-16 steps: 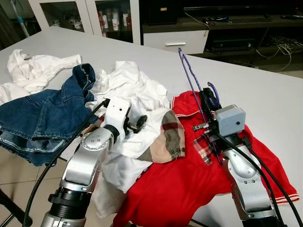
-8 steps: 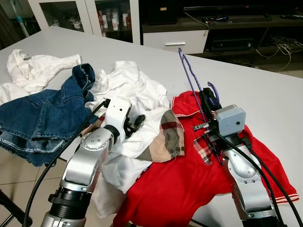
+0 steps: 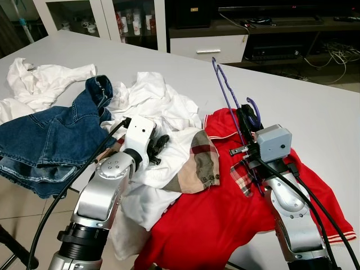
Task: Hang hanger
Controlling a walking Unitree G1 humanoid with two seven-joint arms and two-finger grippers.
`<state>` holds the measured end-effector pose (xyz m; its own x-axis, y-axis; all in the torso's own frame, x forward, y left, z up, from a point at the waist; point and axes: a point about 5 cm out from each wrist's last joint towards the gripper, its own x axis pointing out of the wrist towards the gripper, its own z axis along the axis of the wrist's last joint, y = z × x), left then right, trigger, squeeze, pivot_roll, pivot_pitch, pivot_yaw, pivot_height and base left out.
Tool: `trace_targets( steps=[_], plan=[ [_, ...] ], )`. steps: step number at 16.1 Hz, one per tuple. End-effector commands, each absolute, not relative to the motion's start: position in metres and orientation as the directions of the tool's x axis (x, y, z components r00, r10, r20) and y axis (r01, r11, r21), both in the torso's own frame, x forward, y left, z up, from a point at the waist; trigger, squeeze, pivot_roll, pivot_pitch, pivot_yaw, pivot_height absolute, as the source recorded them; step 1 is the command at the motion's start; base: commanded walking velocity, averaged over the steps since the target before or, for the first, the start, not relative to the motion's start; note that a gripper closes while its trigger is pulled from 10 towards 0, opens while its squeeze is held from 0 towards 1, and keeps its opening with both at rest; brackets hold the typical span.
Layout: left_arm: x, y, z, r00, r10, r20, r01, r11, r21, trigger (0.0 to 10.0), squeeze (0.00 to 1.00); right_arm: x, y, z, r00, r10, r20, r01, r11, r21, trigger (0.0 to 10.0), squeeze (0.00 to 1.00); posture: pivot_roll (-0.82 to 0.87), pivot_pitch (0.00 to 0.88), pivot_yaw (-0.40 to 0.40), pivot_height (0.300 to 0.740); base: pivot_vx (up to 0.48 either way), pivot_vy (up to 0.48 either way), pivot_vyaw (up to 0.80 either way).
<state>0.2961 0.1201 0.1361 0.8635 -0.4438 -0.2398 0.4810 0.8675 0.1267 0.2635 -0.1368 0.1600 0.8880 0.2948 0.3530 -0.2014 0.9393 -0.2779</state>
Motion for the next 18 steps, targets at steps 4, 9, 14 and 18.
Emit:
trace_targets(
  steps=[4,9,14,18],
  plan=[
    [0.280,0.086,0.150,0.744,-0.664,-0.070,0.652,0.700,0.290,0.0,0.00,0.272,-0.144,0.170,0.885,0.265,0.382,-0.164,0.947,-0.277,10.0,0.00,0.07,0.016,0.017,0.740,0.000,0.000,0.00],
    [0.267,0.072,0.157,0.619,-0.785,0.024,0.665,0.541,0.516,0.0,0.00,0.272,-0.146,0.170,0.886,0.259,0.383,-0.158,0.948,-0.276,10.0,0.00,0.06,0.021,0.022,0.740,0.000,0.000,0.00],
    [0.256,0.074,0.132,0.544,-0.836,-0.074,0.665,0.376,0.645,0.0,0.00,0.272,-0.147,0.170,0.888,0.254,0.384,-0.151,0.949,-0.277,10.0,0.00,0.06,0.024,0.022,0.740,0.000,0.000,0.00],
    [0.255,0.091,0.111,0.553,-0.820,-0.143,0.655,0.322,0.684,0.0,0.00,0.273,-0.148,0.170,0.888,0.254,0.383,-0.151,0.948,-0.280,10.0,0.00,0.07,0.022,0.015,0.740,0.000,0.000,0.00]
  ],
)
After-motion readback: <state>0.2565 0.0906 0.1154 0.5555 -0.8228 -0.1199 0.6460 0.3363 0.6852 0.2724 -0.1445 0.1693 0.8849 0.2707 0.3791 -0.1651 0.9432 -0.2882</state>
